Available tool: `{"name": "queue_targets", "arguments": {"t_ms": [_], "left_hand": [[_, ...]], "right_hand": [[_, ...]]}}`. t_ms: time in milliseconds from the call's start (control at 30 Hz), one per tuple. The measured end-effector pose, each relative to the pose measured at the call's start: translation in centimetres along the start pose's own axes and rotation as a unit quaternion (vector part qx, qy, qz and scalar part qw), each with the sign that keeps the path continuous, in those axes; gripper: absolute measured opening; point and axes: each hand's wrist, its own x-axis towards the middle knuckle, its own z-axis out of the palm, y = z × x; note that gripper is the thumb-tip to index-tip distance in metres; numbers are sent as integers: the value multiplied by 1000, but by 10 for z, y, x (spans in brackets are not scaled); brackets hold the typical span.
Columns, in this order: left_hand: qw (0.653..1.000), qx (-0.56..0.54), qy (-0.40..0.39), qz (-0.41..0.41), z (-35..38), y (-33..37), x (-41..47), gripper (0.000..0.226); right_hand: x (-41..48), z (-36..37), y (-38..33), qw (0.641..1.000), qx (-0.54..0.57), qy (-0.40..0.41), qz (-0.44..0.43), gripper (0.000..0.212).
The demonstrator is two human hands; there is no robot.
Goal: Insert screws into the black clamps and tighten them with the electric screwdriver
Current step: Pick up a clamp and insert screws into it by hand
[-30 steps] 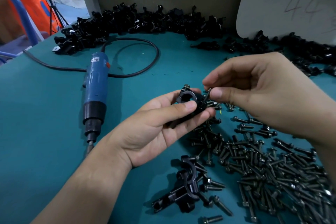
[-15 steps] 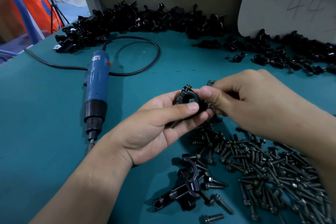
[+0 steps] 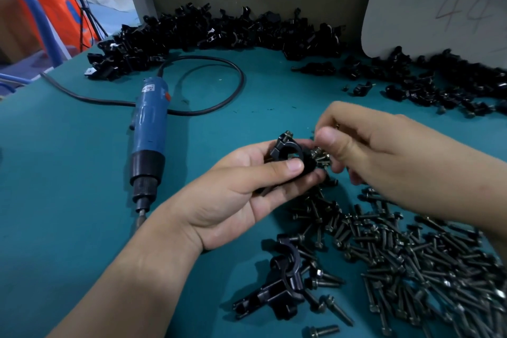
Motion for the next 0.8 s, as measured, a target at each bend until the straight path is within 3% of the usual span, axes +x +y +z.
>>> {"name": "queue_targets", "arguments": {"t_ms": [67, 133, 400, 567, 733, 800], "left_hand": [[1000, -7, 9, -1, 0, -1, 1, 47], [1000, -5, 0, -6, 0, -2, 1, 46], [1000, 11, -28, -6, 2, -1, -1, 41], [1000, 10, -24, -13, 3, -3, 0, 41], [1000, 16, -19, -17, 4, -3, 0, 42], [1000, 10, -16, -12, 4, -1, 0, 43]], "right_hand": [[0, -1, -1, 1000, -8, -21, -2, 20], [1, 2, 0, 999, -17, -36, 7, 17], [3, 5, 0, 999, 4, -35, 27, 54], [2, 4, 0, 999, 0, -38, 7, 20], [6, 11, 3, 997, -54, -33, 32, 60], [6, 7, 5, 999, -28, -23, 27, 66]]}}
